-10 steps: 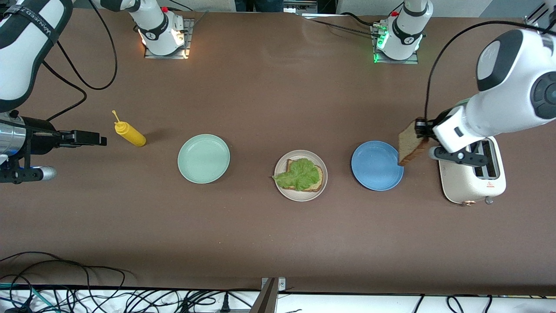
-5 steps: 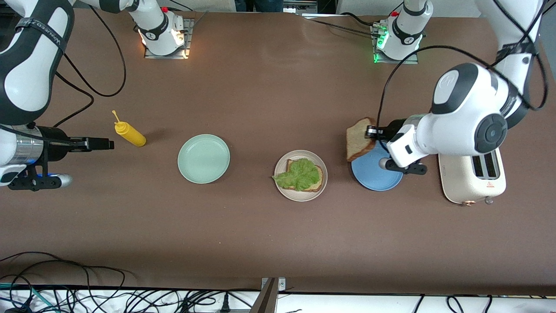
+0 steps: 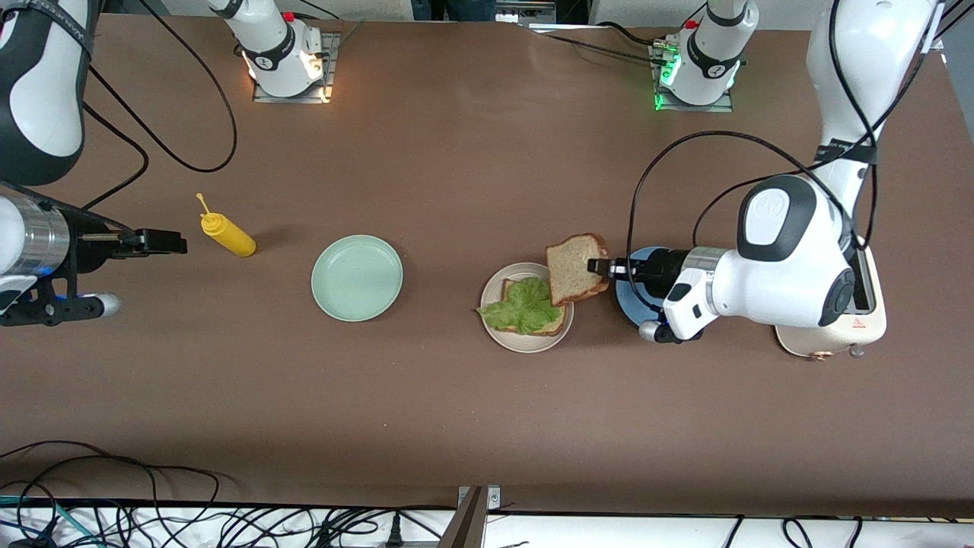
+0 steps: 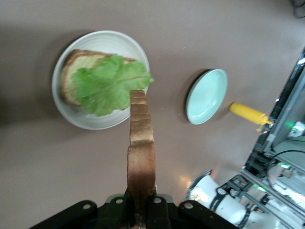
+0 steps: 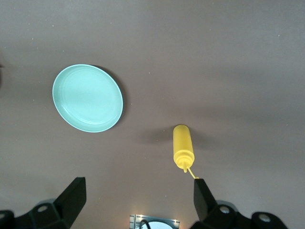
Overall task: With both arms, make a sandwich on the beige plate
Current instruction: 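Lay the bread slice on the lettuce and open the left gripper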
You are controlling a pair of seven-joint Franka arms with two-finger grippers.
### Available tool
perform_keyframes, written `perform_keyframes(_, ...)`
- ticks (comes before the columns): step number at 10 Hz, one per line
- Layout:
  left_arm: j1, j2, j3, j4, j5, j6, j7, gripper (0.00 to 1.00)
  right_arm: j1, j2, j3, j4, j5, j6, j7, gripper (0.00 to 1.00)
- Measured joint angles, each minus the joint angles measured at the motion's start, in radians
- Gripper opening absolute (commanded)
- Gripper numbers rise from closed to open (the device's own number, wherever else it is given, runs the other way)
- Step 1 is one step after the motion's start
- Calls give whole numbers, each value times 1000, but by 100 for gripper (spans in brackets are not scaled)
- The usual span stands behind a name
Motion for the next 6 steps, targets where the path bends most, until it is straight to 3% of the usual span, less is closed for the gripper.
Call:
perform_keyframes(3, 3, 52, 6, 1, -150, 34, 143, 0, -68, -35, 69, -76, -32, 65, 0, 100)
perform_keyframes(6, 11, 168, 14, 0, -283, 37, 407, 0, -67, -164, 93, -301, -47, 229, 0, 100)
